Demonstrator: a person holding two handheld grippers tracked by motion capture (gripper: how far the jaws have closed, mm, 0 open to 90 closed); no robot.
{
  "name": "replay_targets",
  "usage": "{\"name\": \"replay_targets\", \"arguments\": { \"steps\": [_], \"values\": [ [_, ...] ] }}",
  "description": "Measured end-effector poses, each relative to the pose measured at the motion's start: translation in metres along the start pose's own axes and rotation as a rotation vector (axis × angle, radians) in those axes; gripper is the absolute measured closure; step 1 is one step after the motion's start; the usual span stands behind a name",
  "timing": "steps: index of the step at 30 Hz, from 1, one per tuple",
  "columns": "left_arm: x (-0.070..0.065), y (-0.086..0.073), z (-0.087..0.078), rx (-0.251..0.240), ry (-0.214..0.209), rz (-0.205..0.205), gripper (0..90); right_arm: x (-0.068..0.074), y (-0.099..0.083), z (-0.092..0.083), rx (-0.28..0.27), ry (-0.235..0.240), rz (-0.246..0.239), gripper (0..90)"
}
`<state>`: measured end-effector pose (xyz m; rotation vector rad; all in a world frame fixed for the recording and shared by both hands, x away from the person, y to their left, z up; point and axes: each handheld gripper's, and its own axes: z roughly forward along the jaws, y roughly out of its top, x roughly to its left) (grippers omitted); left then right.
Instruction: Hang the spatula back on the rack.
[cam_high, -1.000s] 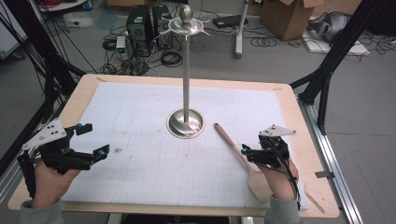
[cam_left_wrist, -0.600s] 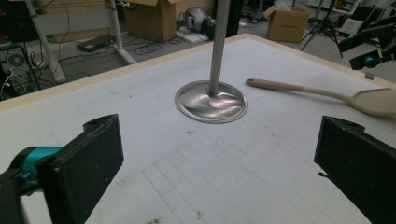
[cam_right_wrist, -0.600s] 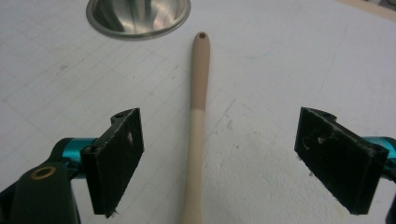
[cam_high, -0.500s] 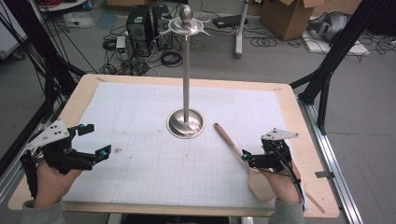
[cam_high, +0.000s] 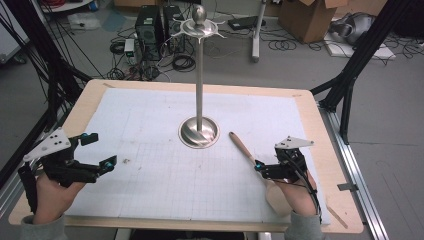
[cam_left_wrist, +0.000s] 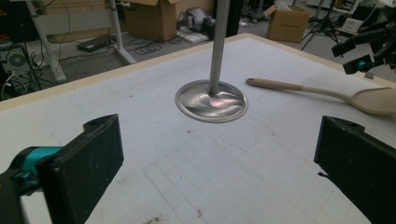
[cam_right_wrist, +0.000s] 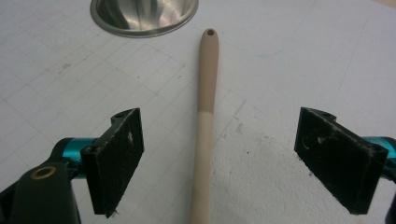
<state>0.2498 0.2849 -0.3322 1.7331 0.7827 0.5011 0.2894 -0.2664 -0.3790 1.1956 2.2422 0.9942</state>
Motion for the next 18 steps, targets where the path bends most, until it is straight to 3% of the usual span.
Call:
{"name": "replay_targets", "arguments": {
  "steps": [11, 18],
  "values": [
    [-0.003, 0.000, 0.005, 0.010, -0.014, 0.004, 1.7, 0.005, -0.001, 0.012, 0.029, -0.013, -0.012, 14.7],
    [-0.001, -0.001, 0.003, 0.012, -0.009, 0.000, 1.7, 0.001, -0.005, 0.020, 0.058, -0.027, 0.030, 14.6]
  ]
}}
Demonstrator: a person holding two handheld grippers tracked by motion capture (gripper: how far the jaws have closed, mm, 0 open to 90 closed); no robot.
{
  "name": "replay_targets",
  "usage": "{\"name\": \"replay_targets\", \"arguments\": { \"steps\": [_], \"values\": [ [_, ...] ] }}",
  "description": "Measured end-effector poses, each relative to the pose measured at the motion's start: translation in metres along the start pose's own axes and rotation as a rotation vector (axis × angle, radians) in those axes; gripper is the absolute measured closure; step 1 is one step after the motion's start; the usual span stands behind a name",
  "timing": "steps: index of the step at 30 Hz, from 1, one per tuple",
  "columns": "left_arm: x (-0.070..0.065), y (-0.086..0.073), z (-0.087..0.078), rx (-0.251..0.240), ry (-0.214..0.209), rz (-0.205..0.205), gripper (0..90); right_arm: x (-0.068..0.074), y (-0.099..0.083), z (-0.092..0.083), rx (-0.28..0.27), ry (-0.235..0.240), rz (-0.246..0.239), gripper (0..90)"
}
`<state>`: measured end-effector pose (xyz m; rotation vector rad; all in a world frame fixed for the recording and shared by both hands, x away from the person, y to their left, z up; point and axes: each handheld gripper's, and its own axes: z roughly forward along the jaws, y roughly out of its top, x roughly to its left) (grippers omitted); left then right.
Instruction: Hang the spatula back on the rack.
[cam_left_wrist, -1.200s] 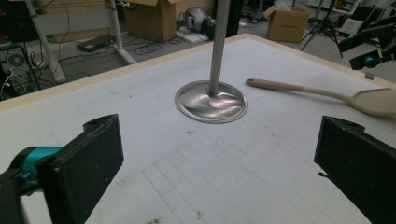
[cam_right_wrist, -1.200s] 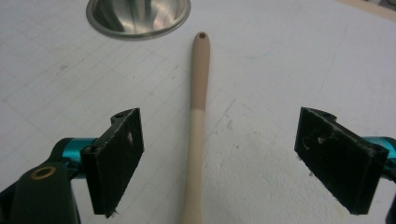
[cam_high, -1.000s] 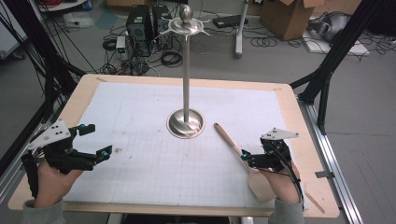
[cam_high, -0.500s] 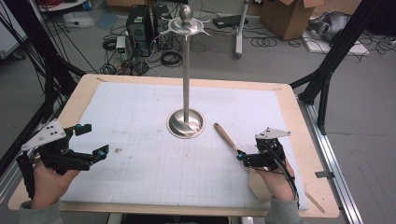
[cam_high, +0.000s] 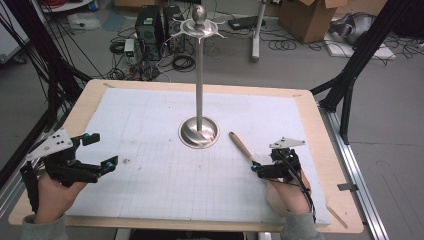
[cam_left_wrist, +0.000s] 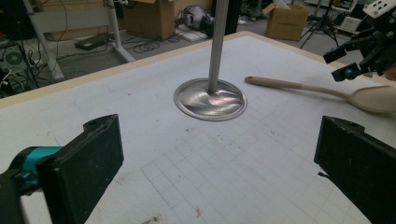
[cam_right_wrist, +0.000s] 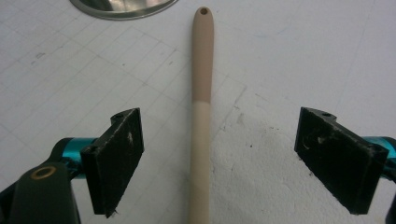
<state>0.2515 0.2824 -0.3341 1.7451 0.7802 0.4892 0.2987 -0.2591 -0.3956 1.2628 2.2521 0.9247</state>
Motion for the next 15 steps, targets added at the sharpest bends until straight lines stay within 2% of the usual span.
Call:
{"name": "replay_targets", "arguments": {
  "steps": [15],
  "values": [
    [0.000, -0.001, 0.002, 0.005, -0.003, -0.004, 1.7, 0.002, -0.006, 0.022, 0.093, 0.016, -0.006, 14.7]
  ]
}}
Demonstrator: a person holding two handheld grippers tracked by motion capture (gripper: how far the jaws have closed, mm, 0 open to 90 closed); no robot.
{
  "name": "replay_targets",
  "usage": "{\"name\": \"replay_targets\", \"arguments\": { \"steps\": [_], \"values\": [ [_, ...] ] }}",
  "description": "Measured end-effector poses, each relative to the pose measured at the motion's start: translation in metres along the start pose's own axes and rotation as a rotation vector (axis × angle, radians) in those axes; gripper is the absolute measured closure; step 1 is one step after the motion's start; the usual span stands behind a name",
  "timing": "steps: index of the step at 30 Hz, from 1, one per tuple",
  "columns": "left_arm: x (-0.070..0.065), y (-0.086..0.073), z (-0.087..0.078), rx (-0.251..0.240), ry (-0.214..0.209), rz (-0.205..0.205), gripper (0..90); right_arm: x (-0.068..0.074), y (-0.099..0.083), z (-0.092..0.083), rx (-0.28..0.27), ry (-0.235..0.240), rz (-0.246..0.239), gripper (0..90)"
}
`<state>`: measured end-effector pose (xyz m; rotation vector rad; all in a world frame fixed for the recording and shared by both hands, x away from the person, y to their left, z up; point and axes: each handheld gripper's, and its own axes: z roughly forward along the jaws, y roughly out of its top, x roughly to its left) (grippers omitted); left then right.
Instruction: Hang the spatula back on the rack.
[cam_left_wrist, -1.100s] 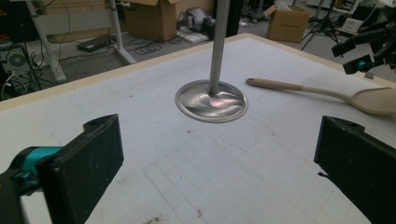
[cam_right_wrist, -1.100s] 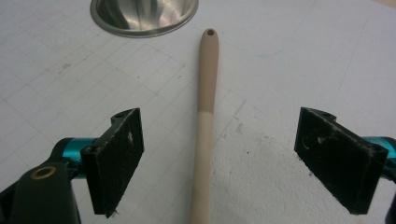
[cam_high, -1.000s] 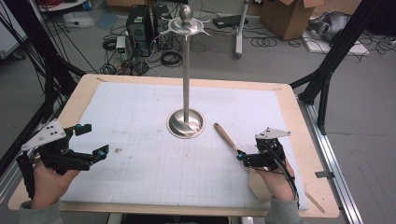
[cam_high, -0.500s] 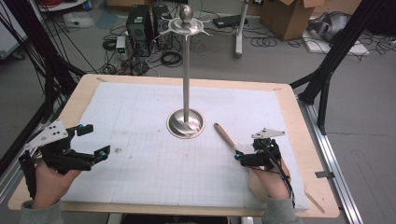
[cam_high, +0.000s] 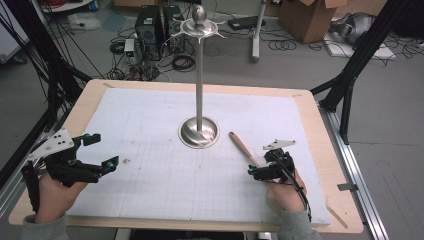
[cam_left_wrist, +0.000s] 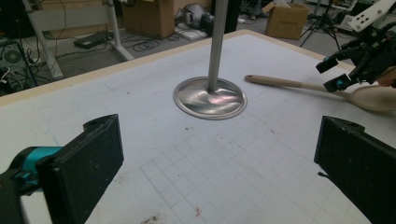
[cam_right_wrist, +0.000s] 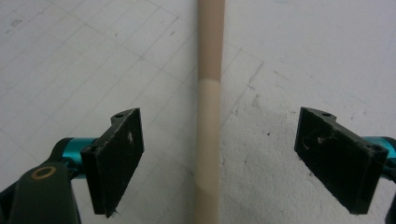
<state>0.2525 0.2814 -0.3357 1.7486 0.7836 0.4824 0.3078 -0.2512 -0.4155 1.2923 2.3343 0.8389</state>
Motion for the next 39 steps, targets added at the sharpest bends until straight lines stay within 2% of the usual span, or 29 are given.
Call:
{"name": "replay_targets", "arguments": {
  "steps": [10, 19, 26, 31, 39],
  "values": [
    [-0.0003, -0.0008, 0.0024, 0.009, -0.001, 0.000, 1.7, -0.0016, -0.0031, 0.0091, 0.049, 0.007, 0.003, 15.9],
    [-0.0002, -0.0012, 0.0030, 0.012, -0.003, -0.001, 1.7, -0.0025, -0.0058, 0.0115, 0.076, 0.036, 0.025, 30.7],
    [0.0001, -0.0017, 0.0038, 0.011, -0.002, -0.004, 1.7, -0.0022, -0.0072, 0.0077, 0.081, 0.027, 0.047, 40.9],
    [-0.0002, -0.0017, 0.0043, 0.014, -0.003, -0.003, 1.7, -0.0034, -0.0091, 0.0069, 0.090, 0.029, 0.063, 44.9],
    [0.0000, -0.0018, 0.0043, 0.016, -0.002, -0.001, 1.7, -0.0006, -0.0093, 0.0075, 0.099, 0.027, 0.061, 50.6]
  ]
}}
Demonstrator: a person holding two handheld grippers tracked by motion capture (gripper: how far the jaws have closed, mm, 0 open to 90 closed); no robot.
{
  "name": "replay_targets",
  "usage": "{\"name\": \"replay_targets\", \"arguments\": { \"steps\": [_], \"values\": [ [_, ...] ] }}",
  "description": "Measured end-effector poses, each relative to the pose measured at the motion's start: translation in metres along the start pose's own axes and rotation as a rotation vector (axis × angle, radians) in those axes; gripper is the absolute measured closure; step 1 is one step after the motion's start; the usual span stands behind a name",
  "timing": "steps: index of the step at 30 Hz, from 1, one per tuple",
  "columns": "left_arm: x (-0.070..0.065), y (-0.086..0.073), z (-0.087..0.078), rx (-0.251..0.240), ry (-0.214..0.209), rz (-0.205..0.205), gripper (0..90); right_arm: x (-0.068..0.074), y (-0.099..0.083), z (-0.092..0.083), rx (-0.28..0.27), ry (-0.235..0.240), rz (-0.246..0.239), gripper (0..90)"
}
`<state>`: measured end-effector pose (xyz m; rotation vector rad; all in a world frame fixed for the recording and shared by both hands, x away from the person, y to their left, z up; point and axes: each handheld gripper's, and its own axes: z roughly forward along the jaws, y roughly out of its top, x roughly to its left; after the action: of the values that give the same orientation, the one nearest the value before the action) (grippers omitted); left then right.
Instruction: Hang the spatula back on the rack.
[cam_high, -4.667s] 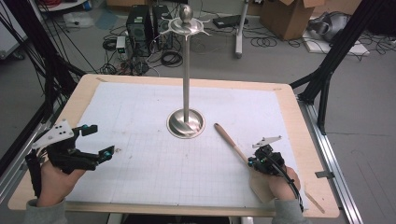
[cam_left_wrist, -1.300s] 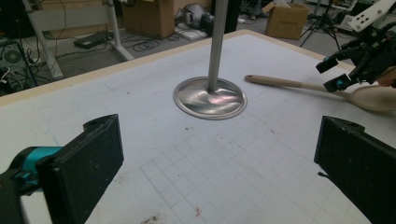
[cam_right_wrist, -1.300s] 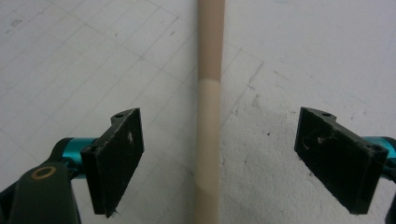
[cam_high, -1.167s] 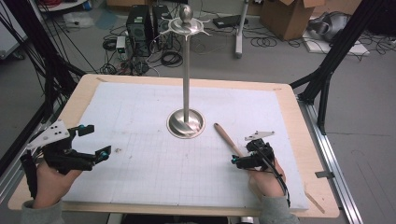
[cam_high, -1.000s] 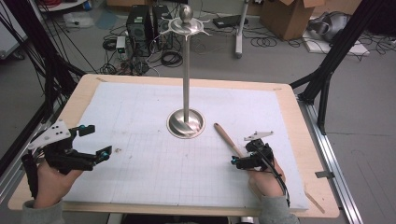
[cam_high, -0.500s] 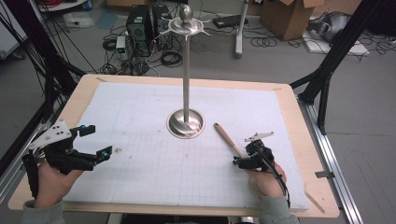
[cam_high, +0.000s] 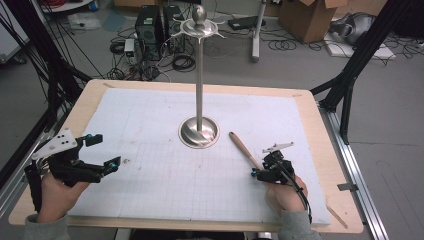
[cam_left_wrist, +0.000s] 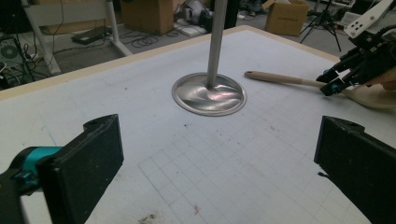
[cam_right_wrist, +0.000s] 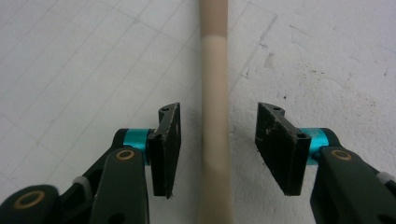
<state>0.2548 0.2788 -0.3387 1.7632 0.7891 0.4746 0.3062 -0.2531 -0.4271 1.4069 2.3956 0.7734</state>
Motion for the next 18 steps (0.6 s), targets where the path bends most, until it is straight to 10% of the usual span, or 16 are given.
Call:
{"name": "replay_targets", "arguments": {
  "steps": [18],
  "values": [
    [-0.0001, 0.0001, -0.0003, 0.000, 0.005, -0.001, 1.7, 0.0016, -0.0022, -0.0034, 0.018, 0.002, -0.026, 66.6]
  ]
}}
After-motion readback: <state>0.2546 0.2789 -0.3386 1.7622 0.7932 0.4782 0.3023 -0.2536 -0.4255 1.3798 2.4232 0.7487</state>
